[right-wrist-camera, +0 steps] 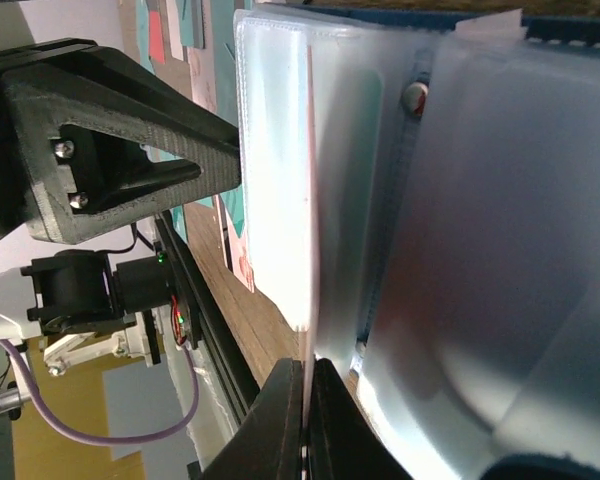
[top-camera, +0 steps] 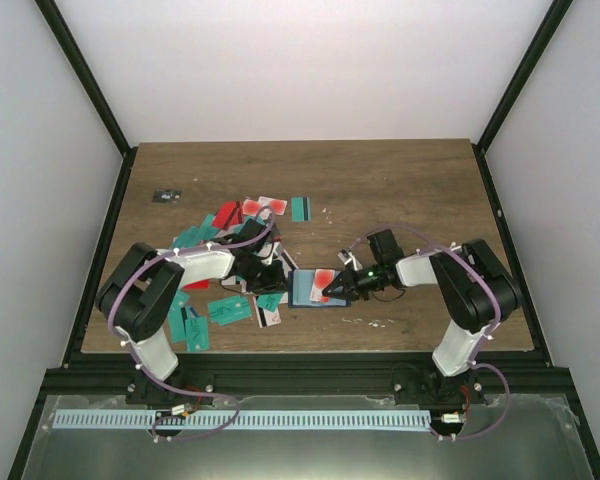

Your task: Put the credit cards into the card holder

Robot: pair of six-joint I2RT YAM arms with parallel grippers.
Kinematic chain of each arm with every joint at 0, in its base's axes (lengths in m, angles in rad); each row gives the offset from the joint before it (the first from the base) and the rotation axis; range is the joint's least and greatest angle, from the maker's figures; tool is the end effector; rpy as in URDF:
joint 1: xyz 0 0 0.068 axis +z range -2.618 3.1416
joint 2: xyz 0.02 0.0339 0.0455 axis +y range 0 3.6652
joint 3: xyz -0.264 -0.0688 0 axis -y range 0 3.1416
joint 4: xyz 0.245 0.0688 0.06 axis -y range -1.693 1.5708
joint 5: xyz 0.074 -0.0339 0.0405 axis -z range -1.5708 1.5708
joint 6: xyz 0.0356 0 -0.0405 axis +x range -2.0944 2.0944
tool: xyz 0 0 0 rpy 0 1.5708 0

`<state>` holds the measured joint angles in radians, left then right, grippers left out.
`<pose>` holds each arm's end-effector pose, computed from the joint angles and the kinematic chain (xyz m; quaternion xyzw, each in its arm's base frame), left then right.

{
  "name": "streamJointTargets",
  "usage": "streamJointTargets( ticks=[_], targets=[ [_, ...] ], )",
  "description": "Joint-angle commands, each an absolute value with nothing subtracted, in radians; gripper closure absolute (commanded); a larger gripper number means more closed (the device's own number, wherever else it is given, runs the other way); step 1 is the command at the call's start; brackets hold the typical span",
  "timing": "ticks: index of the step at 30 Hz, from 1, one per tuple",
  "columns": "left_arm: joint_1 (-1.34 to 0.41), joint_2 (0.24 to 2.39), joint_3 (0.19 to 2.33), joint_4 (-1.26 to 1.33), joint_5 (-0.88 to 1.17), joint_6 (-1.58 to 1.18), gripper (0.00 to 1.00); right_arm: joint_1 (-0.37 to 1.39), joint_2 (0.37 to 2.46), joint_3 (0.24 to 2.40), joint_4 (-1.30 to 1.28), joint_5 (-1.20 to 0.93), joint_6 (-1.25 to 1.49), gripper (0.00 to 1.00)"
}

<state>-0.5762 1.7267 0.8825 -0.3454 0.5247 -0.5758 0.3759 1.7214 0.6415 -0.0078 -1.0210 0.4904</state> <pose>0.2482 -0.1825 0.1337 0.0493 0.9483 -0.3132 0.0147 0.2410 0.1277 0.1047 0.0682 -0.8525 -0.5182 0.0097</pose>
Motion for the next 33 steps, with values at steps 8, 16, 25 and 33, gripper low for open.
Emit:
streamJointTargets(
  ticks=[8, 16, 25, 33],
  targets=[
    [-0.582, 1.764, 0.891, -0.299, 0.548, -0.603, 0.84, 0.367, 1.777, 0.641, 0.071, -1.131, 0.524, 0.99],
    [-0.59, 1.774, 0.9, -0.296, 0.554, -0.61, 0.84, 0.368, 1.805, 0.642, 0.096, -1.167, 0.538, 0.99],
    [-0.594, 1.783, 0.904, -0.294, 0.562, -0.61, 0.85, 0.374, 1.851, 0.664, 0.095, -1.197, 0.544, 0.99],
    [-0.595, 1.791, 0.912, -0.295, 0.572, -0.605, 0.85, 0.388, 1.891, 0.707, 0.068, -1.208, 0.529, 0.99]
  ],
)
